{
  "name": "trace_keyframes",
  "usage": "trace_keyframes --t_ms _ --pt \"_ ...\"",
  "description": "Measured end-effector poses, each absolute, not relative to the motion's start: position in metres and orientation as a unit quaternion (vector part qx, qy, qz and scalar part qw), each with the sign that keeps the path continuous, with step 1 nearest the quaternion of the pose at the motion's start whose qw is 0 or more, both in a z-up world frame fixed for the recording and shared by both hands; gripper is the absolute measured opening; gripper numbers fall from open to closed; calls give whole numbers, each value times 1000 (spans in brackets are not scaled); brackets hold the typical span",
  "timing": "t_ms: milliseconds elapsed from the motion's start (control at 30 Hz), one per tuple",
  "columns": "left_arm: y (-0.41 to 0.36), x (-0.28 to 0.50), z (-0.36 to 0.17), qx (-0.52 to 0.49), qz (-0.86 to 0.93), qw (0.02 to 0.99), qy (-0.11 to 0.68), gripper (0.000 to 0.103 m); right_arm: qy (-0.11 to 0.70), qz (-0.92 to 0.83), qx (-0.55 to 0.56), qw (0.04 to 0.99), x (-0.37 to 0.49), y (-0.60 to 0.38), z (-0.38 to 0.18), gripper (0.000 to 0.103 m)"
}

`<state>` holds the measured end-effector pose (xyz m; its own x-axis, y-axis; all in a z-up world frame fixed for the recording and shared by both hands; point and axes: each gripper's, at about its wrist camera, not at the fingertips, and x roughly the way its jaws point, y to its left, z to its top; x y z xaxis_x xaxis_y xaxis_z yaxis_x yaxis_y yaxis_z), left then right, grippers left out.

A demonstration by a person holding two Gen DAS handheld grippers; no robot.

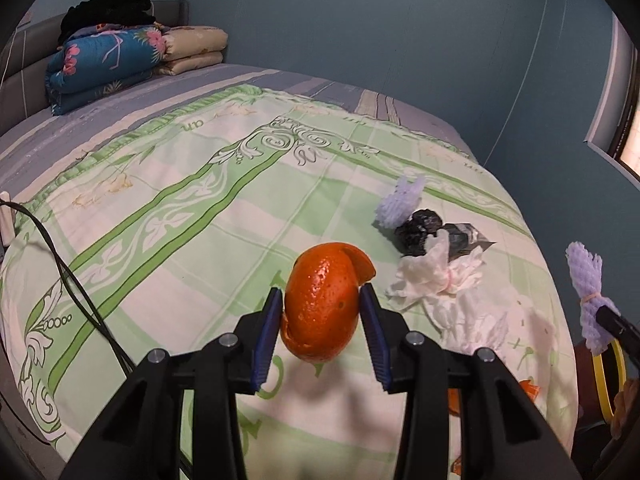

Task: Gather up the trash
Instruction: 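Grasp the orange peel with the left tool while the right tool grasps the lavender foam net, then carry the orange peel and foam net over the bin with both tools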

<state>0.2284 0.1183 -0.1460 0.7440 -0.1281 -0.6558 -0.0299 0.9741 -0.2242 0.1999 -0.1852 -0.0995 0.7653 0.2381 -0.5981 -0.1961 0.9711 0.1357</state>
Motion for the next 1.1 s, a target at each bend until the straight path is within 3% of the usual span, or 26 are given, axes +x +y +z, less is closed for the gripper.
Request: trace_keyframes --t_ms 500,1100 --pt "61 185 -63 -95 -103 951 277 38 224 117 42 967 135 -226 -8 21" --pt "-46 138 16 -54 -217 952 210 38 149 83 27 985 63 -271 44 21"
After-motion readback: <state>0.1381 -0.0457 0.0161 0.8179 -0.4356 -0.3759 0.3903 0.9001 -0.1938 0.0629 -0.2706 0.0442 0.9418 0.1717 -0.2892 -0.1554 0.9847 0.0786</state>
